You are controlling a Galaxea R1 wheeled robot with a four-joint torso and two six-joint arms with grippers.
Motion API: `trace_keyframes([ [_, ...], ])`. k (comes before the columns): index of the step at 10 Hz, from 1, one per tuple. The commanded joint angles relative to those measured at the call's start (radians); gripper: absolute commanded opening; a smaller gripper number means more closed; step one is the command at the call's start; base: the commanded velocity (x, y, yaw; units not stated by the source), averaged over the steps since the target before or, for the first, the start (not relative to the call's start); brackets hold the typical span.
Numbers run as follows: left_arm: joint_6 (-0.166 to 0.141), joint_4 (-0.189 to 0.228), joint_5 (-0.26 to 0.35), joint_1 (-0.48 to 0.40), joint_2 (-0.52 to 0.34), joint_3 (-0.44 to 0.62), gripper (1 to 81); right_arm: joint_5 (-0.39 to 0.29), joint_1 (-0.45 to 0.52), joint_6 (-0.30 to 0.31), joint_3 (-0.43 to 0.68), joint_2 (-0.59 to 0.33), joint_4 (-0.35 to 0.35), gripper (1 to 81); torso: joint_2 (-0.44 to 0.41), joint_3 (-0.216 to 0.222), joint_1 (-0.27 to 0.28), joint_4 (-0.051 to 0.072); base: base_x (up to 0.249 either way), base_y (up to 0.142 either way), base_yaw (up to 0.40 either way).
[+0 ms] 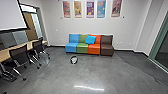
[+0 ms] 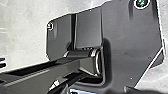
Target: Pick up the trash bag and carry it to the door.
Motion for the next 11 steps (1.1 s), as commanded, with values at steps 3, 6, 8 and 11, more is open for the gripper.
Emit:
trace_keyframes([
  [3, -0.003, 0.003, 0.052, -0.045, -0.005, 0.008, 81.1, -0.061, 0.045, -0.003, 0.007, -0.009, 0.005, 81.1, -0.001, 0.000, 0.000, 0.000, 0.149, 0.078, 0.000],
  [6, -0.003, 0.003, 0.052, -0.043, -0.004, 0.005, 81.1, -0.062, 0.045, -0.003, 0.007, -0.008, 0.005, 81.1, -0.001, 0.000, 0.000, 0.000, 0.149, 0.078, 0.000],
  [8, -0.003, 0.003, 0.052, -0.045, -0.002, 0.005, 81.1, -0.062, 0.045, -0.005, 0.007, -0.006, 0.004, 81.1, -0.001, 0.000, 0.000, 0.000, 0.149, 0.078, 0.000],
  [11, -0.003, 0.003, 0.052, -0.045, -0.004, 0.004, 81.1, -0.062, 0.047, -0.005, 0.009, -0.006, 0.004, 81.1, -0.001, 0.000, 0.000, 0.000, 0.149, 0.078, 0.000],
])
